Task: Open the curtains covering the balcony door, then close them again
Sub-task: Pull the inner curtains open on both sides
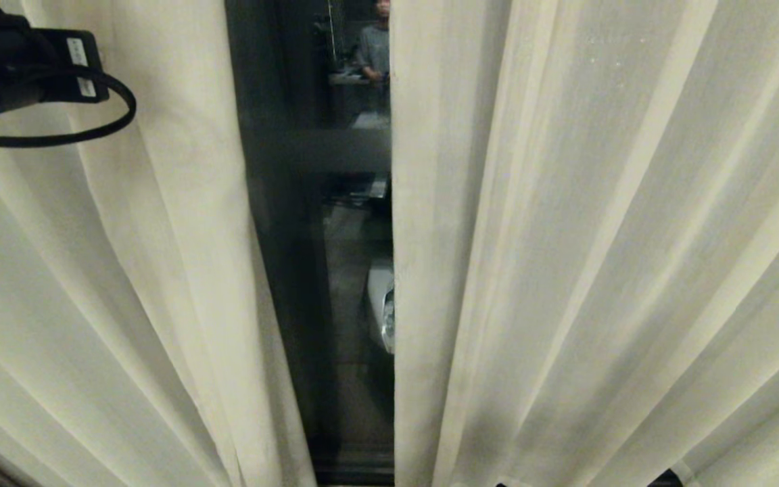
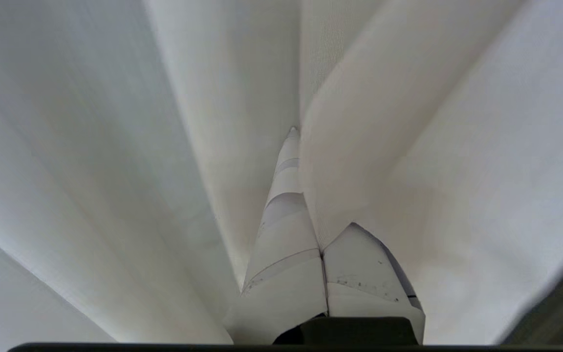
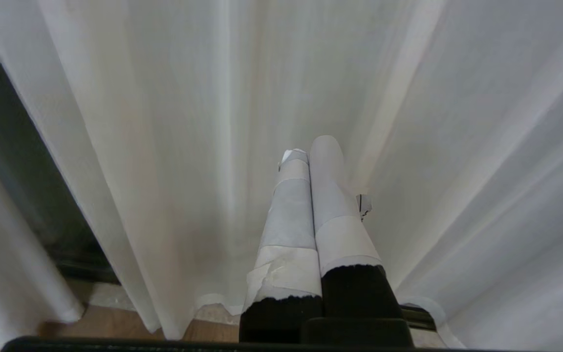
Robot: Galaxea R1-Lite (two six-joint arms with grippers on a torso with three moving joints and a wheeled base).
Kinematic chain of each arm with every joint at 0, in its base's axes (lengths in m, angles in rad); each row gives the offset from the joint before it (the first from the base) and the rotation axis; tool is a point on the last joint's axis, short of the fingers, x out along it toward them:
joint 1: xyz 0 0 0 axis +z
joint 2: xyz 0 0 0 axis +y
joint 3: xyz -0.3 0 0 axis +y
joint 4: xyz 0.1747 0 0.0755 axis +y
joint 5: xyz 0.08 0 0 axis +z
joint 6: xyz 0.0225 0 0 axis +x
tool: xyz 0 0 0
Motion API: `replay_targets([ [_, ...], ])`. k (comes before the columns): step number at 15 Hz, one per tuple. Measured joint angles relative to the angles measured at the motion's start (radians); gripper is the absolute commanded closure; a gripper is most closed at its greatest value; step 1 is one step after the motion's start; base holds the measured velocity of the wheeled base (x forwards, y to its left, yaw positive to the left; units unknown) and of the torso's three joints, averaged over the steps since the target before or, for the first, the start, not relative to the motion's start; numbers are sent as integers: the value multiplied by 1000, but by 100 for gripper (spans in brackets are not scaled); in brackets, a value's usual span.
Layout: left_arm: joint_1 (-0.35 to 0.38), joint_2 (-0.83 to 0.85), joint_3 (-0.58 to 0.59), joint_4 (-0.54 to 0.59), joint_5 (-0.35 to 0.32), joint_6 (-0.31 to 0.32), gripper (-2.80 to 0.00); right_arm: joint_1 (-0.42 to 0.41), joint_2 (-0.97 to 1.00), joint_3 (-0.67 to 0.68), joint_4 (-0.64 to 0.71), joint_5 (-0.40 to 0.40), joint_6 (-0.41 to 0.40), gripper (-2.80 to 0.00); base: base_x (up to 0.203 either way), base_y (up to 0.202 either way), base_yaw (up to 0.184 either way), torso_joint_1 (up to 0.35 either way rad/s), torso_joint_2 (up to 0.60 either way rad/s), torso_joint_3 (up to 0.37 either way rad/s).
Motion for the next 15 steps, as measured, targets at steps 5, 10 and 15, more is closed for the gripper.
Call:
replay_targets([
  [5,2,8,2,0,0,0,0,0,0,0,0,1,1,0,0,182,1,2,3,1],
  [10,1,14,1,-1,1,0,0,0,0,0,0,1,1,0,0,190,3,1,1,2],
  [15,2,15,8,-1,0,-15,0,0,0,0,0,0,0,0,0,190,2,7,2,3],
])
